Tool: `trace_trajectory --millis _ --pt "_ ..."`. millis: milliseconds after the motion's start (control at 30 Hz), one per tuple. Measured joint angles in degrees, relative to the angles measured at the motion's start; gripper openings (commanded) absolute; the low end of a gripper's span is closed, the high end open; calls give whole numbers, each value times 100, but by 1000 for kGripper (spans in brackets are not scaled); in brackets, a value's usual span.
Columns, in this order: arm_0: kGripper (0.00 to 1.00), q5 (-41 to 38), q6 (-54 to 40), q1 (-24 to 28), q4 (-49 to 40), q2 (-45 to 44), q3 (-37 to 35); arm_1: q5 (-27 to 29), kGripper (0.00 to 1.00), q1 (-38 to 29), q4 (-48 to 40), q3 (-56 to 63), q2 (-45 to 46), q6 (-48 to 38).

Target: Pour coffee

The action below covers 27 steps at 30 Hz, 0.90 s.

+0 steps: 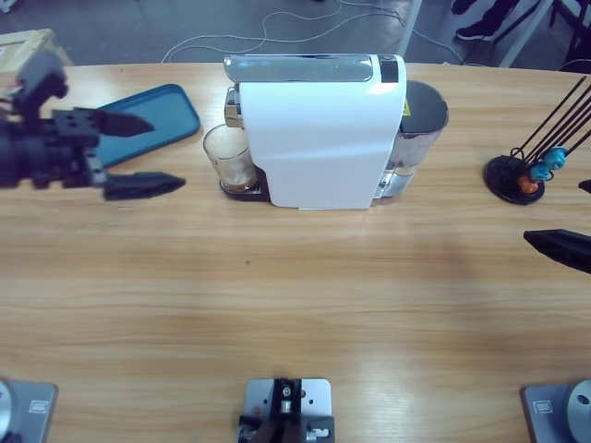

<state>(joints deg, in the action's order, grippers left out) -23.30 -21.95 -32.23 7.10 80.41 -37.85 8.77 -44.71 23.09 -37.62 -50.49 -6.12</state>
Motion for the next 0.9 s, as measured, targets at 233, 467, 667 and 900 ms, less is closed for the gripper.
trace_trajectory --millis 233,467,667,900 --pt "1000 -818 -498 677 1504 1074 -2 -24 1000 0 0 1 0 0" --pt "1000 -1472 -683 720 2083 1738 -4 -104 1000 0 -1 1 0 0" --pt "1000 -1479 -787 720 2380 2099 -5 -236 1000 0 -1 1 -71 0" --pt "1000 -1479 -787 720 2609 2421 -111 -309 1000 0 -1 1 -241 0"
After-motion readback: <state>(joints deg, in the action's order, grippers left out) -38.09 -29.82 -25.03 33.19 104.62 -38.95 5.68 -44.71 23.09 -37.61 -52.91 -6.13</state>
